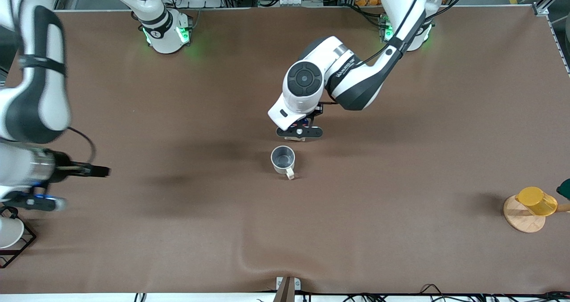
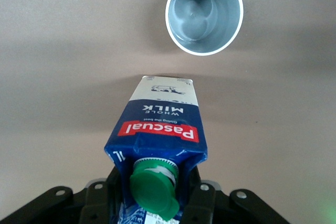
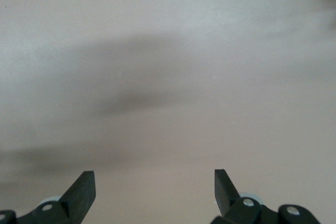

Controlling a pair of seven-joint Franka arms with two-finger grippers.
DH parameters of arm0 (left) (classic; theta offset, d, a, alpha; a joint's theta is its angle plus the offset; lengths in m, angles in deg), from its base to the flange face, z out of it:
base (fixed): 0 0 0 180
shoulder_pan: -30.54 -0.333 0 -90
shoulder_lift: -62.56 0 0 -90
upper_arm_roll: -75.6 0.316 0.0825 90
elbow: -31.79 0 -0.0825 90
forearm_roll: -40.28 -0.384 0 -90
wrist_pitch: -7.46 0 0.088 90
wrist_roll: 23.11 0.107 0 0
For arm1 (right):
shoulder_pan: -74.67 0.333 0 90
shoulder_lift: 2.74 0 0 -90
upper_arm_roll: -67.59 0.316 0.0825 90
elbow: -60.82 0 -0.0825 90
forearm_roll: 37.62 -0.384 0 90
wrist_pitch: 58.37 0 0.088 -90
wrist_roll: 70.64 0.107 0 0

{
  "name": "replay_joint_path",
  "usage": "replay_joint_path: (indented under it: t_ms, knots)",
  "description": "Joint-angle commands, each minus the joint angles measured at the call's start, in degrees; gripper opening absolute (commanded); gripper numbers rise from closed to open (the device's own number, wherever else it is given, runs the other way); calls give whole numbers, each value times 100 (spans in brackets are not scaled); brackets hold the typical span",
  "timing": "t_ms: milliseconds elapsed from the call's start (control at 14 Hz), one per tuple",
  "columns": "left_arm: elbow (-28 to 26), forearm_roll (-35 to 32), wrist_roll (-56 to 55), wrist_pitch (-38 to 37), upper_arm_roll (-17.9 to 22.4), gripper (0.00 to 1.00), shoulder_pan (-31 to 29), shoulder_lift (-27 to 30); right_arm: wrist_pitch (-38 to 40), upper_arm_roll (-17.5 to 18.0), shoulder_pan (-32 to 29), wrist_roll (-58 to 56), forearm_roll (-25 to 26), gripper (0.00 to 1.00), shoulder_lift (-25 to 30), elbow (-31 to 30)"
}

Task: Place milk next to cup
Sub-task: 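Open and withdraw the right gripper while the left gripper brings the carton beside the mug, then lower the milk carton beside the mug and open the left gripper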

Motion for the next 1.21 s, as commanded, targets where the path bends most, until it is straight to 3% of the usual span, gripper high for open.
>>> replay_joint_path:
  t_ms: [0, 71, 214, 357, 429, 714, 857, 1000, 1071, 1143]
  knots:
    - [230, 49, -176, 79, 168, 49, 179, -167, 280, 122, -239, -373, 119, 100, 493, -262]
    - [265, 49, -186, 124, 168, 49, 179, -237, 412, 122, -239, -356, 119, 100, 660, -375]
    - [440, 49, -186, 168, 177, 49, 196, -368, 118, 122, -213, -294, 119, 100, 1457, -1433]
    - [476, 49, -186, 281, 212, 49, 223, -430, -996, 122, -213, -285, 119, 100, 2345, -2848]
    - [476, 49, -177, 300, 238, 49, 258, -439, -1349, 131, -195, -285, 119, 100, 2549, -3264]
    - [476, 49, -151, 423, 440, 49, 443, -483, -1309, 219, -12, 343, 145, 100, 2692, -3172]
    - [476, 49, -150, 528, 450, 49, 451, -518, -574, 219, 313, 1240, 337, 100, 2613, -2471]
    - [467, 49, -159, 607, 458, 50, 530, -571, -255, 219, 376, 1227, 461, 100, 2578, -2345]
    - [476, 49, -168, 625, 458, 57, 531, -580, -254, 219, 367, 1061, 427, 100, 2560, -2319]
    - [467, 49, -159, 651, 458, 70, 531, -580, -280, 210, 367, 955, 435, 100, 2525, -2232]
